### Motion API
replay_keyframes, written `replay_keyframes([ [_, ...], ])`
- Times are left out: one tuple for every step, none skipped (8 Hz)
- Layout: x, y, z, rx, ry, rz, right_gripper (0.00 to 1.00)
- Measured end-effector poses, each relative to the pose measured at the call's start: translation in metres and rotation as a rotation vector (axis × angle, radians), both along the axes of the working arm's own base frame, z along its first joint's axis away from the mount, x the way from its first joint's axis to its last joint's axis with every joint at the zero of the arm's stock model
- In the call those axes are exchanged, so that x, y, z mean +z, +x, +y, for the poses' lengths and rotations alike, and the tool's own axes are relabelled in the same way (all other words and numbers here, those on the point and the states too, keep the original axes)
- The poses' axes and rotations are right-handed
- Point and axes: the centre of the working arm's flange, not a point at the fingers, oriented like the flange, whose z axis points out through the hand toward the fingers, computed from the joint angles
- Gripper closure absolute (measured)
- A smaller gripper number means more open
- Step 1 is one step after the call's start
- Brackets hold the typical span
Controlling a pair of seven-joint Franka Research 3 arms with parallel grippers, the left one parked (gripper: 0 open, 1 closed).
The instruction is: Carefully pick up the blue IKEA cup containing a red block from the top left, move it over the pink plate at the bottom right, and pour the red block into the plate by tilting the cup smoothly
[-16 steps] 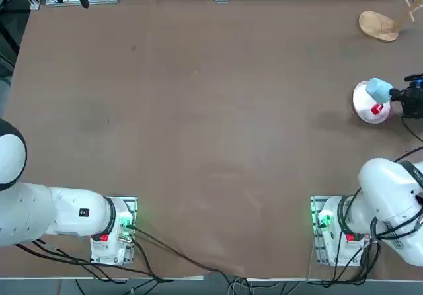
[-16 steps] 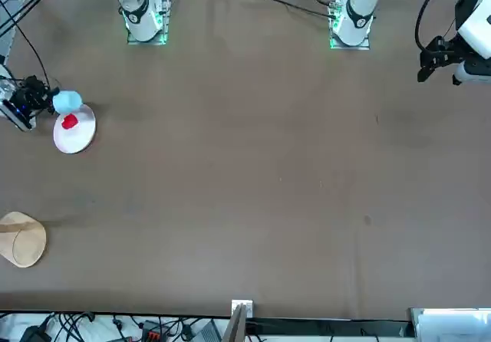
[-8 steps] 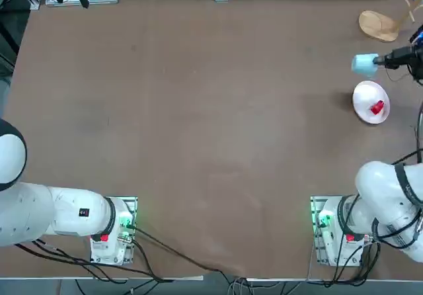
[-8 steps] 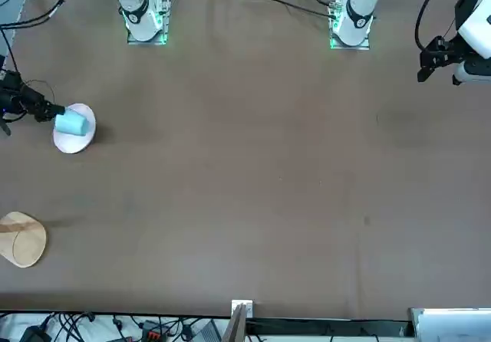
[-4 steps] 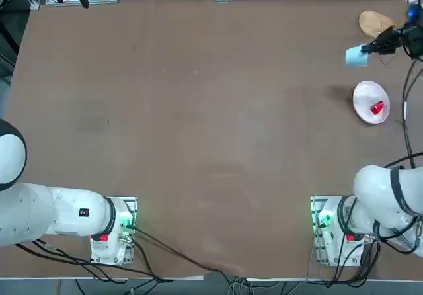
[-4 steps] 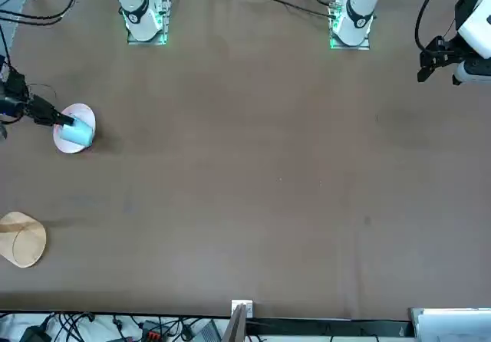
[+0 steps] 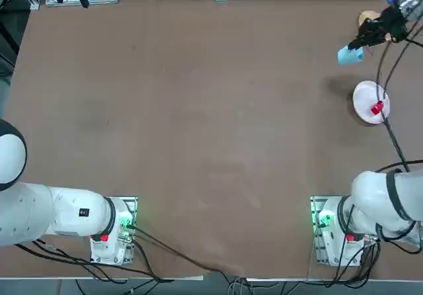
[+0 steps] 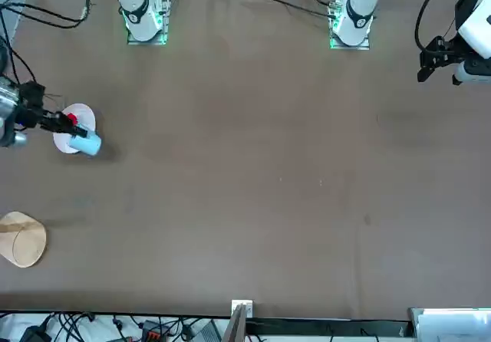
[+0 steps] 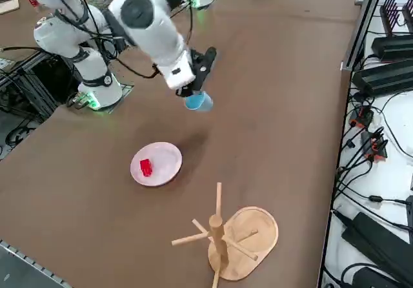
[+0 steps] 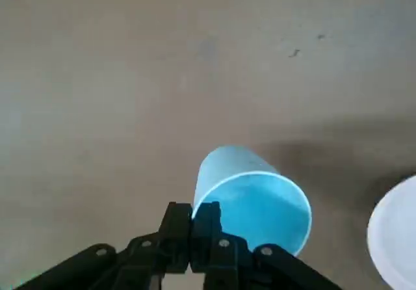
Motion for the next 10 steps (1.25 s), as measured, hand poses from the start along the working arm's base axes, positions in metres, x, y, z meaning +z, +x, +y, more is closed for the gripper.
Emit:
replay_keyframes([
  [0.0,0.007,0.02,-0.05,-0.037,0.018,0.98],
  [0.0,0.011,0.032,-0.11,-0.054,0.035,0.98],
  [-0.002,0.013,0.04,-0.177,-0.061,0.058,0.98],
  [-0.005,0.017,0.051,-0.25,-0.074,0.088,0.98],
  [-0.012,0.022,0.072,-0.326,-0.106,0.127,0.98],
  [-0.022,0.027,0.097,-0.392,-0.138,0.162,0.98],
  [-0.031,0.03,0.124,-0.437,-0.156,0.193,0.98],
  [-0.04,0.033,0.149,-0.475,-0.181,0.221,0.98],
  [-0.048,0.037,0.167,-0.512,-0.208,0.245,0.98],
  [-0.057,0.042,0.182,-0.543,-0.229,0.268,0.98],
])
